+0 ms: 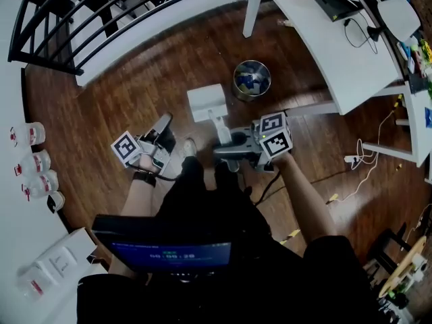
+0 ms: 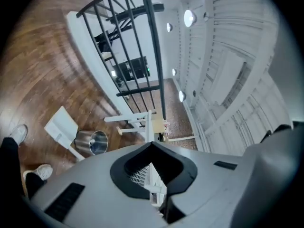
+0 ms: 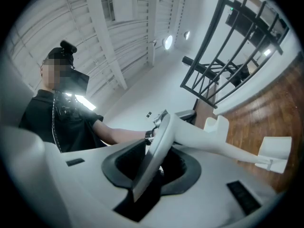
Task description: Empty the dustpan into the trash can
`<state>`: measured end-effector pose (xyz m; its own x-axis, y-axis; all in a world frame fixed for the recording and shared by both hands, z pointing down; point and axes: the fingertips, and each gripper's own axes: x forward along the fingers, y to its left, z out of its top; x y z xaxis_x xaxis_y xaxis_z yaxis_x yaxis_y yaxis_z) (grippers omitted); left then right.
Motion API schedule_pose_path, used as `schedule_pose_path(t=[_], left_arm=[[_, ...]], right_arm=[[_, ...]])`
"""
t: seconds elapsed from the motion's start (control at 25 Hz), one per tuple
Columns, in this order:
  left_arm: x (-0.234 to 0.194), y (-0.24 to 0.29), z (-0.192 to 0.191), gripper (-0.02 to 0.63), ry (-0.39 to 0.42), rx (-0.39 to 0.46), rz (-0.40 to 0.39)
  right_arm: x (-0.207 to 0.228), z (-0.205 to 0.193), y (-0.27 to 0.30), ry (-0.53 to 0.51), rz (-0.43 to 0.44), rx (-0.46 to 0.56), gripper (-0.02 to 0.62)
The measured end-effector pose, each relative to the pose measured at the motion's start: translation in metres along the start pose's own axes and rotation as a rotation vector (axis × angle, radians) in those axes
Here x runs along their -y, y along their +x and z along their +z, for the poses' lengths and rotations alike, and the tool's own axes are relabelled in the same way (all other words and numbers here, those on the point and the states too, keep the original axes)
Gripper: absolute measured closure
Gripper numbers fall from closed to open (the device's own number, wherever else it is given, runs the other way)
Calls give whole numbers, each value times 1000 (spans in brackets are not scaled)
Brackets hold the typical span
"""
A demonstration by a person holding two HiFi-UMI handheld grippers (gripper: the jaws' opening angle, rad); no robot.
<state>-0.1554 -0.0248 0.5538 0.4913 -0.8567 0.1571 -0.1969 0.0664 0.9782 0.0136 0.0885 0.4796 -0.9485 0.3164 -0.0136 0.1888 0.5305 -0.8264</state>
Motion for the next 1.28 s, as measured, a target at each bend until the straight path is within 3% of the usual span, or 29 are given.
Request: schedule_pose_path(t=[0.16,0.44,0.72,0.92,1.0,1.28], left_arm=[[34,2,20,604,128,-42,-75],[72,15,52,604,379,-78,-114],[77,21,92,604,698,-23,-20],[82,22,114,604,897,32,97],[83,20,118,604,928,29,99],[86,11,128,604,900,71,93]], right_arm=[[31,1,9,27,-17,-8,495],[77,20,14,100,-48,83,499],[105,33,24,131,-76,114,502],[120,37,20,153,-93,156,503],[125,38,21,163,-95,171,505],[141,28,22,200,-96,173,511]])
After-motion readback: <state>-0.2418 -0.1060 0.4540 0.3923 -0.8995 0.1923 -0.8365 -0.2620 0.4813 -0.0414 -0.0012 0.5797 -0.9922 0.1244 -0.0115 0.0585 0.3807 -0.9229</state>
